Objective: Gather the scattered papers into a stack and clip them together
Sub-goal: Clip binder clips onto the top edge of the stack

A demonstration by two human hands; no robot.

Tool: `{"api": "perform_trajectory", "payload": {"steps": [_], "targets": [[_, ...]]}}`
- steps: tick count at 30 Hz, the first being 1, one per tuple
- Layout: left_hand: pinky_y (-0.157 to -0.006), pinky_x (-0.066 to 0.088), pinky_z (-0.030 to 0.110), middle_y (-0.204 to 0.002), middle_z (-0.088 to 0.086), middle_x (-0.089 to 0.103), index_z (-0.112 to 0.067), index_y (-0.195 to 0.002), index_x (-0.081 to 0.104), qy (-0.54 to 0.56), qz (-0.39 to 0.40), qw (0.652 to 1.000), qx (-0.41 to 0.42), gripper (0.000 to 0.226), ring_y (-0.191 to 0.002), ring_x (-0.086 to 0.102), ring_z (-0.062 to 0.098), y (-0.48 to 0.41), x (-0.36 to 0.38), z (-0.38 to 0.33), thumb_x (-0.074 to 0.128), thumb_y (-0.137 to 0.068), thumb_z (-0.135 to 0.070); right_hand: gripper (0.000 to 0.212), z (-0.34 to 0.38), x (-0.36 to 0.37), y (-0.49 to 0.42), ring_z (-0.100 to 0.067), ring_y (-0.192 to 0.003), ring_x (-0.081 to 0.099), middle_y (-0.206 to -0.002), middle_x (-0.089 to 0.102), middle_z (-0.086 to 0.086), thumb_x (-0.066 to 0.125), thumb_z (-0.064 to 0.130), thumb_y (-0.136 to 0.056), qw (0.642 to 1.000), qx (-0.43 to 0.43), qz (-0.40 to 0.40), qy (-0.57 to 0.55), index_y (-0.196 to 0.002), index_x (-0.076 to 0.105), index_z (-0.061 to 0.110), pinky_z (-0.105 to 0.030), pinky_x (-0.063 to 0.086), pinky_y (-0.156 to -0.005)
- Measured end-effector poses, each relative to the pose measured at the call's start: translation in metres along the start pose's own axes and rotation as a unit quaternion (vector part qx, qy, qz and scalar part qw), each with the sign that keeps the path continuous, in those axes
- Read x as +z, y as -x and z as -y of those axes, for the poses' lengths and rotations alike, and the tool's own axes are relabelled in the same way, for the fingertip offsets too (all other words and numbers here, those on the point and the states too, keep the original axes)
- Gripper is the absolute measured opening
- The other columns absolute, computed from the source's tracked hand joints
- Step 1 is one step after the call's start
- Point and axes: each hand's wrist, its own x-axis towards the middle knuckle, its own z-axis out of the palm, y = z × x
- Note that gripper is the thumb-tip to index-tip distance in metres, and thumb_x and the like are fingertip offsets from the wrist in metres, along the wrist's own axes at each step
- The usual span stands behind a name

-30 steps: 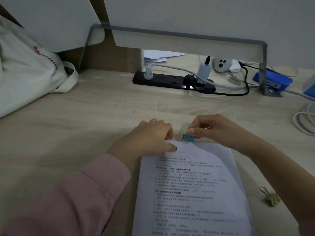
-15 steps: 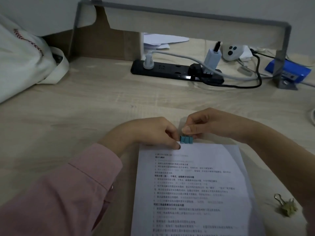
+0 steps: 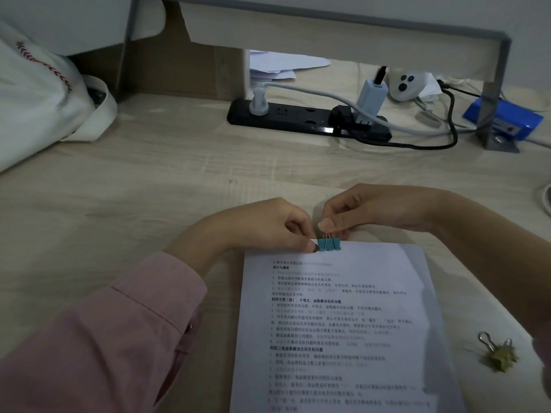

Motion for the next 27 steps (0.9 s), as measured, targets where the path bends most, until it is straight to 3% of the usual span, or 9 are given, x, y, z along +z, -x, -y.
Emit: {"api": "perform_trajectory", "payload": {"steps": [5, 10, 16, 27], "targets": [[-0.078, 0.046, 0.023, -0.088, -0.006, 0.069, -0.020, -0.090, 0.068, 0.007, -0.001, 1.000, 0.004, 0.012, -0.084, 0.063, 0.007, 0.000, 0.001, 0.001, 0.064, -0.084, -0.029, 0.021, -0.003, 0.000, 0.001, -0.005, -0.065, 0.061, -0.068, 0.068, 0.006, 0.058, 0.026, -0.086, 1.000, 0.007, 0.004, -0.006, -0.068, 0.065, 0.017, -0.011, 0.046, -0.060], [-0.067, 0.043, 0.017, -0.075, -0.013, 0.064, -0.025, -0.084, 0.066, 0.015, -0.002, 1.000, 0.006, 0.004, -0.069, 0.058, 0.000, 0.001, 0.001, 0.001, 0.064, -0.084, -0.028, 0.019, -0.005, 0.001, 0.002, -0.006, -0.066, 0.063, -0.073, 0.070, 0.003, 0.058, 0.026, -0.084, 1.000, 0.006, 0.006, -0.029, -0.069, 0.068, 0.019, -0.011, 0.048, -0.061], [-0.075, 0.045, 0.022, -0.092, 0.000, 0.069, -0.020, -0.089, 0.067, 0.015, -0.004, 1.000, 0.007, 0.009, -0.081, 0.060, 0.007, 0.001, 0.004, 0.000, 0.063, -0.085, -0.026, 0.018, -0.008, 0.004, 0.006, -0.003, -0.062, 0.061, -0.068, 0.068, 0.006, 0.058, 0.029, -0.084, 1.000, 0.011, -0.010, -0.024, -0.072, 0.066, 0.018, -0.011, 0.047, -0.059], [-0.071, 0.047, 0.017, -0.095, 0.005, 0.072, -0.020, -0.089, 0.068, 0.029, -0.013, 0.999, 0.004, 0.008, -0.078, 0.063, 0.006, 0.006, 0.008, 0.001, 0.063, -0.085, -0.025, 0.020, -0.011, 0.004, 0.013, -0.003, -0.062, 0.062, -0.069, 0.069, 0.006, 0.057, 0.027, -0.088, 1.000, 0.026, -0.013, -0.007, -0.073, 0.066, 0.017, -0.011, 0.046, -0.060]]}}
